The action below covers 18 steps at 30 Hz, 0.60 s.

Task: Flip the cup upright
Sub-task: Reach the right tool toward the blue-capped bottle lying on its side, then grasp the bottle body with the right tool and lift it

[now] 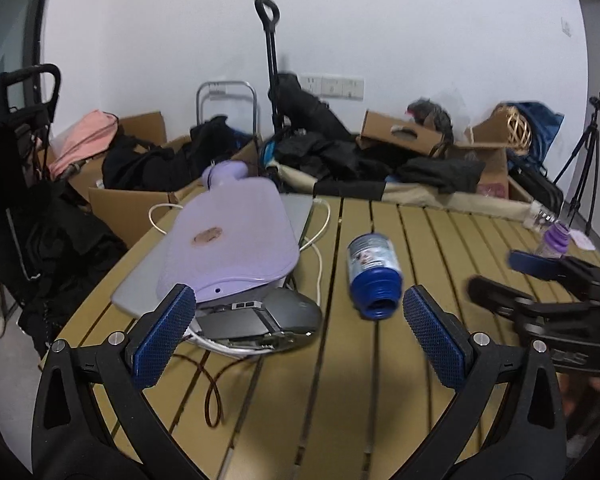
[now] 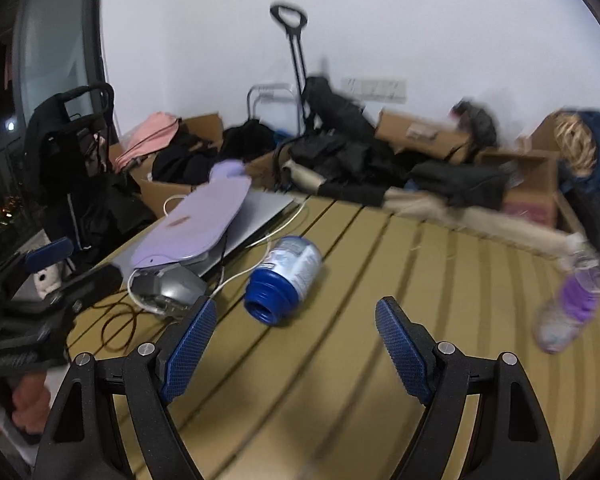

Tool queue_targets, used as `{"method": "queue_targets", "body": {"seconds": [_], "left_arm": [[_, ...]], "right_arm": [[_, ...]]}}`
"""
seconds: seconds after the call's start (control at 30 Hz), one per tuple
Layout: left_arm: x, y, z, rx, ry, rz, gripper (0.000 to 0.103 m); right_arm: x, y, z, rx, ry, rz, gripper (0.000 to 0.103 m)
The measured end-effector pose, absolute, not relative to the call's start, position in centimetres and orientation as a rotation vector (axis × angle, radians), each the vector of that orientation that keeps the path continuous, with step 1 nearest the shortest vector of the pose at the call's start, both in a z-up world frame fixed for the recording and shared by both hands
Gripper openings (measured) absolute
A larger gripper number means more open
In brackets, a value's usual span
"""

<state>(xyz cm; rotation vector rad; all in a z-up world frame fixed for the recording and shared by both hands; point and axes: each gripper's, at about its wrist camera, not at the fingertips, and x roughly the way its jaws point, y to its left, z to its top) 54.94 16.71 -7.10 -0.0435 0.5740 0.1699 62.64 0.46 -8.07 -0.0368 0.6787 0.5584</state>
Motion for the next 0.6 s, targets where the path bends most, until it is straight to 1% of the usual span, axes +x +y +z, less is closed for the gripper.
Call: {"method": "queue_targets", "body": {"seconds": [0.17,0.27,0.3,0.33,0.43,0.6], "left_arm": [[58.1,18.1,-7.7,-0.031,0.603,0.163,0.103],[60.3,18.2,-7.9,-0.017,0.608,0.151,0.103],[61.0,18.1,-8.0,-0.011,0.616,0.152,0.103],[61.7,18.0,-8.2,-0.003,0.637,0.163,0.103],[63.1,17.1,-8.4,-0.001,0.681,0.145,0.103],[64.8,13.5,-8.3,-0.060,0.706,0.022,0.103]], "right_arm": [[69.3,4.5,-12.2,0.027,0.802,0.586,0.086],[71.9,6.5,-14.3,0.040,0.860,0.577,0.086],[72.3,6.7,-14.8,0.036,0.865,0.560,0.083],[72.7,6.5,-15.1,0.056,0.869,0.552,0.073],[72.8,4.9,-15.1,0.087,0.879,0.578,0.072],[70.6,-0.5,-14.0,-0.025,0.852,0.647,0.072]]}}
